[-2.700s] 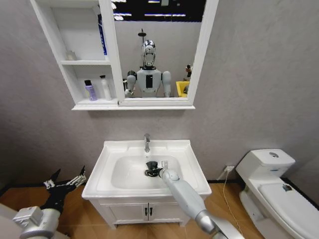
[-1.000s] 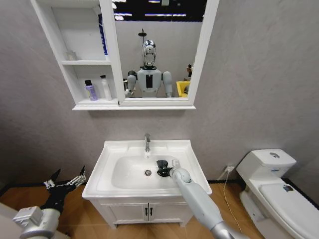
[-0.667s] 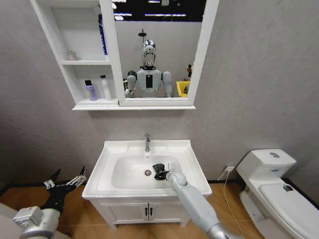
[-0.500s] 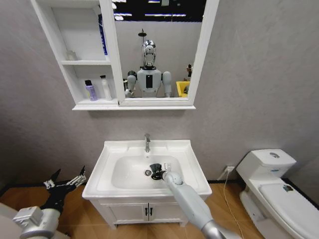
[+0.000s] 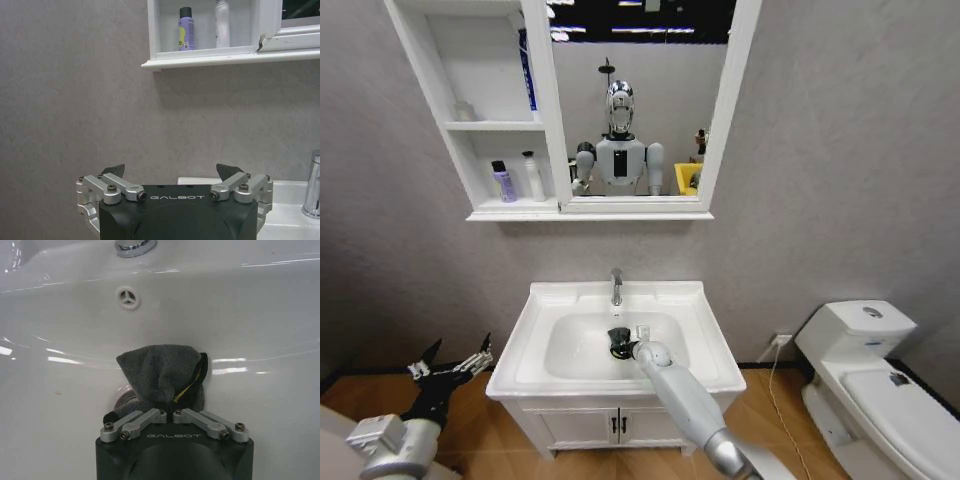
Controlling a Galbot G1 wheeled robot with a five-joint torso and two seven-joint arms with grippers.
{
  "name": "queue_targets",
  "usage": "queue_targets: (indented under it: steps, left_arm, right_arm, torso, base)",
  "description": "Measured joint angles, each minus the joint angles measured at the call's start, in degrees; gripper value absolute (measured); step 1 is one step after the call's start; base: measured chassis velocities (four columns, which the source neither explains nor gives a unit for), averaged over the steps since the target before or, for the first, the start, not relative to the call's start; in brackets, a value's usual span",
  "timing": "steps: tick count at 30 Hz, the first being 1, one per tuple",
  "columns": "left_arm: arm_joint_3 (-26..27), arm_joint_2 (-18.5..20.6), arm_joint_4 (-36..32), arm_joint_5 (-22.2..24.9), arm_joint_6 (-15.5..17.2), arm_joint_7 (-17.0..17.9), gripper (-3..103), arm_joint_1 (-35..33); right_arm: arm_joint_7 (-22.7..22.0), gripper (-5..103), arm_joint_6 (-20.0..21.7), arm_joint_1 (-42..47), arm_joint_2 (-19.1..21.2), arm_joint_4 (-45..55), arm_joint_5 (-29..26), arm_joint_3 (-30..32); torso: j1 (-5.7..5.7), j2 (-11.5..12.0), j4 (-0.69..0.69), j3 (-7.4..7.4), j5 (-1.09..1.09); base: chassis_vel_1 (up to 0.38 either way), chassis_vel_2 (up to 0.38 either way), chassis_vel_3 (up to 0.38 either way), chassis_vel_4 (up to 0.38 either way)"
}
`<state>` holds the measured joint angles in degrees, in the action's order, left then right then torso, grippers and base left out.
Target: Move facial cleanser and shampoo from washbasin to cabinet, then wipe washbasin with towel.
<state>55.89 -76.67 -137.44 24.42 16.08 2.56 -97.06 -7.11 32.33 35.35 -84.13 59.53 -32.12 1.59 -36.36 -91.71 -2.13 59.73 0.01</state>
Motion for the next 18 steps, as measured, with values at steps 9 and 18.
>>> queue_targets:
  steps: [9, 18]
  left_arm:
    - [0.0, 0.0, 0.0, 0.0, 0.0, 0.0, 100, 0.0]
    - [0.0, 0.0, 0.0, 0.0, 0.0, 0.0, 100, 0.0]
  right_arm:
    - [-2.1, 1, 0.4, 3.9, 5.4, 7.8, 3.4, 1.9]
    - [-3.9, 1, -1.1, 5.1, 7.0, 12.1, 11.6, 3.7]
  torso:
    - [0.0, 0.0, 0.01, 0.01, -0.01]
    - [0.0, 0.0, 0.02, 0.01, -0.01]
  base:
    - [0.0, 0.0, 0.0, 0.0]
    - [0.0, 0.0, 0.0, 0.0]
